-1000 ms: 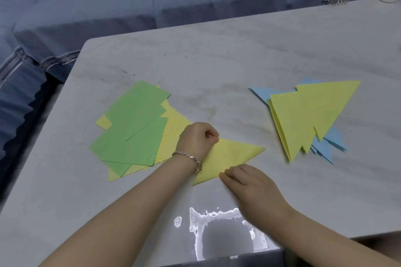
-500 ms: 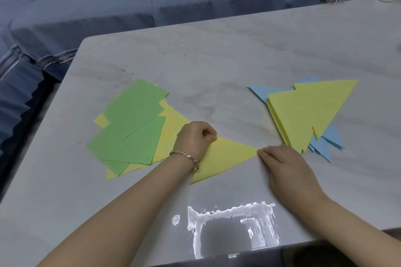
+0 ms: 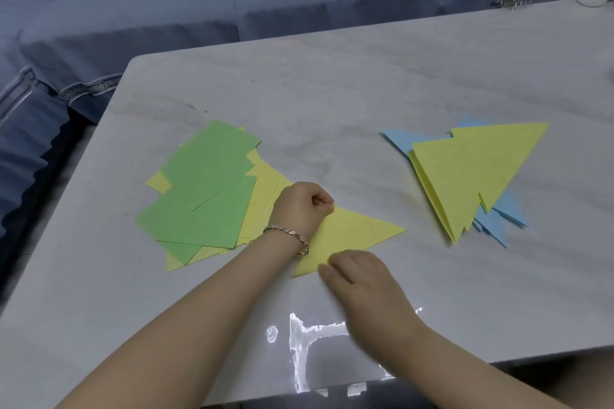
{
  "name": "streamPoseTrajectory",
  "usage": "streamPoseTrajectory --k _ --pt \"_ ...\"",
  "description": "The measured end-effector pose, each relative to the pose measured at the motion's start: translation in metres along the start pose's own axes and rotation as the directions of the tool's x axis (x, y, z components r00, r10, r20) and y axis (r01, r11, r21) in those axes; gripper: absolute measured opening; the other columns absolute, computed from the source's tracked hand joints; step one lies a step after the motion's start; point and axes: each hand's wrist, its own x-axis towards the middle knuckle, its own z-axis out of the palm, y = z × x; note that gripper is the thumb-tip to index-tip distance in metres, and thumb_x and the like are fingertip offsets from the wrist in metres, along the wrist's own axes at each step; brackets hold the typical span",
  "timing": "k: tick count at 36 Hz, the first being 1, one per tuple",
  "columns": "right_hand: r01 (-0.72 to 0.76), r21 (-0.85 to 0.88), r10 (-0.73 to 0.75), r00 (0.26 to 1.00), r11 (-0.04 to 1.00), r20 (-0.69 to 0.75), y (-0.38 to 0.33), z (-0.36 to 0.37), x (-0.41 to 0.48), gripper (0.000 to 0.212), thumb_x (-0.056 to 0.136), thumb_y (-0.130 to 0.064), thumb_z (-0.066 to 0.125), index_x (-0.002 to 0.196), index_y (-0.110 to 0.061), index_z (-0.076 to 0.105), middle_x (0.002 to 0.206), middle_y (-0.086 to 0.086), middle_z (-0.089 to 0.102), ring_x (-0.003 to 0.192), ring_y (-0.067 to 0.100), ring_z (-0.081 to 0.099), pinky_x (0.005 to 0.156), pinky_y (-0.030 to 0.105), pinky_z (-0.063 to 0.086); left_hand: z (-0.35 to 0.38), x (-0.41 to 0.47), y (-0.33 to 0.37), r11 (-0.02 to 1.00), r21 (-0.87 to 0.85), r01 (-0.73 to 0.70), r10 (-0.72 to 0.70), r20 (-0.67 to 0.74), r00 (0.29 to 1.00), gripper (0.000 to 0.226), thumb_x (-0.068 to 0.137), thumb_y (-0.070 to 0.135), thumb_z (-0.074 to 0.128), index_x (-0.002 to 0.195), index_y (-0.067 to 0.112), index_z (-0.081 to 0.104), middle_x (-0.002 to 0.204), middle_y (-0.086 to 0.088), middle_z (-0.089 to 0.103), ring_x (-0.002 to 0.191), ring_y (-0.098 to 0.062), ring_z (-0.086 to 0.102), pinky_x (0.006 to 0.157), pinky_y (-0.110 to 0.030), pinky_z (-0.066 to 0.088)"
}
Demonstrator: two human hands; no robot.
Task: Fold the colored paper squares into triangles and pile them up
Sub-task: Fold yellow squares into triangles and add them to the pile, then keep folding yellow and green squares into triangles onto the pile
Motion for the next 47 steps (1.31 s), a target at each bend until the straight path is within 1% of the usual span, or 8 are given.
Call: streamPoseTrajectory --k 13,17,22,27,31,36,42,47 --pt "-0.136 0.225 0.131 0.991 0.965 0.04 -0.011 -0.003 -0.002 0.051 0.065 -0.009 0.032 0.095 -0.023 0.071 0.105 0.004 0.063 0.102 0.018 0.045 0.091 0.024 0.038 -0.004 -0.005 0.0 0.976 -0.195 0.093 -0.099 -0.022 0.995 0.011 0.077 0.003 0.067 0.071 0.012 0.066 0.062 0.007 0.057 0.058 -0.006 0.052 0.064 -0.017 0.046" --pt "-0.634 0.583 0.681 0.71 0.508 0.179 0.0 -0.04 0.003 0.041 0.087 -0.026 0.059 0.125 -0.024 0.043 0.113 -0.006 0.045 0.105 0.01 0.046 0.087 0.011 0.034 -0.015 -0.018 0.006 0.819 -0.551 0.162 -0.262 -0.107 0.959 0.021 0.08 0.0 0.064 0.066 0.016 0.061 0.061 0.0 0.056 0.046 -0.01 0.053 0.057 -0.026 0.053" --pt "-0.681 0.732 0.701 0.528 0.011 0.48 0.015 -0.067 0.026 0.073 0.081 -0.026 0.067 0.141 -0.019 0.026 0.089 -0.008 0.071 0.082 0.011 0.067 0.075 0.018 0.045 -0.023 -0.045 0.021 0.757 -0.651 0.062 -0.223 -0.168 0.96 0.018 0.081 0.0 0.065 0.07 0.014 0.061 0.064 0.0 0.058 0.041 -0.003 0.053 0.047 -0.016 0.05" --pt "-0.623 0.78 0.827 0.469 0.059 0.312 0.035 -0.065 0.039 0.057 0.083 -0.008 0.066 0.132 -0.021 0.038 0.066 -0.011 0.07 0.057 0.003 0.062 0.082 0.036 0.05 -0.03 -0.058 0.014 0.804 -0.594 -0.002 -0.122 -0.17 0.978 0.016 0.081 0.004 0.065 0.079 0.019 0.061 0.072 0.006 0.064 0.061 -0.003 0.064 0.061 -0.023 0.054" --pt "-0.587 0.782 0.911 0.408 0.208 0.064 0.069 -0.077 0.045 0.048 0.086 -0.015 0.061 0.127 -0.028 0.04 0.072 -0.007 0.063 0.063 0.012 0.058 0.074 0.031 0.046 -0.049 -0.052 -0.025 0.997 -0.07 0.031 -0.048 -0.255 0.966 0.031 0.081 0.017 0.068 0.111 0.019 0.059 0.111 0.007 0.057 0.105 -0.007 0.052 0.089 -0.014 0.034" --pt "-0.73 0.601 0.899 0.435 0.325 0.042 0.088 -0.076 0.04 0.037 0.085 -0.013 0.059 0.121 -0.018 0.053 0.094 0.005 0.051 0.069 0.024 0.05 0.062 0.028 0.037 -0.072 -0.043 -0.067 0.929 0.309 0.205 -0.125 -0.26 0.958 0.071 0.079 0.037 0.067 0.138 0.011 0.037 0.151 -0.005 0.025 0.141 -0.018 0.019 0.112 -0.031 0.019" --pt "-0.732 0.469 0.766 0.622 0.494 0.162 0.056 -0.06 0.024 0.022 0.084 -0.005 0.053 0.1 -0.017 0.062 0.079 0.004 0.056 0.063 0.012 0.049 0.055 0.019 0.034 -0.078 -0.041 -0.076 0.904 0.358 0.233 -0.175 -0.188 0.966 0.057 0.083 0.036 0.061 0.13 0.009 0.045 0.141 -0.004 0.041 0.129 -0.021 0.038 0.101 -0.03 0.033" --pt "-0.678 0.445 0.61 0.73 0.585 0.308 0.028 -0.053 0.024 0.023 0.088 -0.009 0.051 0.087 -0.029 0.063 0.08 -0.013 0.06 0.07 0.0 0.053 0.061 0.008 0.036 -0.086 -0.045 -0.072 0.874 0.454 0.172 -0.058 -0.253 0.966 0.017 0.088 0.016 0.049 0.075 0.007 0.056 0.078 -0.003 0.055 0.079 -0.031 0.052 0.058 -0.031 0.037"
